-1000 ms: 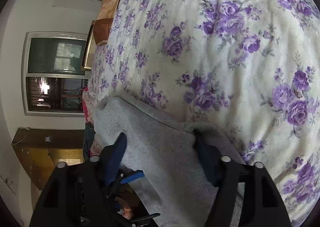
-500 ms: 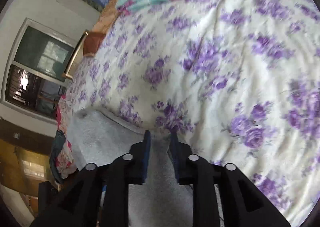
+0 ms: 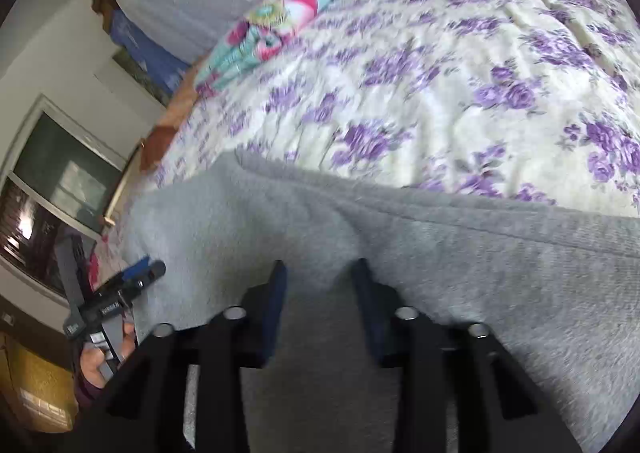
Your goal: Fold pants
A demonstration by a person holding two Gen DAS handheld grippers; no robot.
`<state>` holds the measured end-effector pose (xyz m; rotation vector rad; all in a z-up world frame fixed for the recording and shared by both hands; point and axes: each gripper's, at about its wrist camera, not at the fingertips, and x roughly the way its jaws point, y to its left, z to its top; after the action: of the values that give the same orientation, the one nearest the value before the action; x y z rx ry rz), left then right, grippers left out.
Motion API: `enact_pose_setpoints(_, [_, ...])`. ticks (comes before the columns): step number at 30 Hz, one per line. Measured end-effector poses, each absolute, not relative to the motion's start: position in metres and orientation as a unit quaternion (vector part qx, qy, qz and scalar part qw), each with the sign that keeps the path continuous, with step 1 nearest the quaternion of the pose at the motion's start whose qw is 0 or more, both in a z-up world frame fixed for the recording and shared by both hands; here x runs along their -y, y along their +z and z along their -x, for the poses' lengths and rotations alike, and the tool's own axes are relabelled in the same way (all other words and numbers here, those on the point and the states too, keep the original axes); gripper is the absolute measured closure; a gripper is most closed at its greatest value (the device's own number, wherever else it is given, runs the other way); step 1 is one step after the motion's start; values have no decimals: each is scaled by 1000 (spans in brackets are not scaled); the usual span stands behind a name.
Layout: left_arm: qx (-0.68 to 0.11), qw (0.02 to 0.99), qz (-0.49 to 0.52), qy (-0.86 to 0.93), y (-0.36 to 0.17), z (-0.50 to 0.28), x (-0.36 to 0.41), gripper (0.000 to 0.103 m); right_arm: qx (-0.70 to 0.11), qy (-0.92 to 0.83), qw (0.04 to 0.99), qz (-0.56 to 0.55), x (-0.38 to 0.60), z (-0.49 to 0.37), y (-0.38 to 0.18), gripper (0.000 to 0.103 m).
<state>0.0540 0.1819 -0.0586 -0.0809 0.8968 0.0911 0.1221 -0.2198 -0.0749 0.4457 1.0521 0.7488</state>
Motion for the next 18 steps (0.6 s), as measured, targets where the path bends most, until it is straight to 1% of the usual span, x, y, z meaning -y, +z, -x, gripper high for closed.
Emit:
enact_pose_setpoints(1, [-435,898,37,51,-57,-54,-179,4,-490,349,766,-227,227,-122,-73,91])
enact_pose_setpoints(3, [-440,895,46,56,-51,-52,-179,4,-467,343,789,-204,240,-107,-54,75])
enact_pose_setpoints(4, [-439,895,50,57,-47,-49,-179,4,-446,333,812,-177,246,-94,-41,62])
enact_pose_setpoints(5, [-437,896,50,61,-43,-46,-178,4,-423,323,833,-153,255,-80,-27,56])
enact_pose_setpoints(9, [-415,907,53,49,-24,-23,-160,5,-368,259,882,-138,323,-39,-3,55])
enact_pose_setpoints(11, [-405,913,57,13,-14,-13,-142,5,-355,202,899,-155,368,-25,-4,54])
enact_pose_setpoints(14, [-383,921,37,-51,0,-6,-97,5,-347,149,908,-184,419,-14,-16,54])
enact_pose_setpoints(15, [-380,921,24,-76,1,-7,-79,5,-359,138,905,-183,428,-19,-26,54])
enact_pose_setpoints(16, [-382,919,9,-99,-2,-11,-59,5,-389,131,894,-182,434,-29,-42,56])
enact_pose_setpoints(17, [-390,914,-12,-112,-10,-17,-41,5,-421,129,876,-195,438,-41,-62,61])
enact_pose_setpoints(18, [-406,907,-34,-110,-24,-27,-23,5,-418,137,870,-222,444,-46,-73,62])
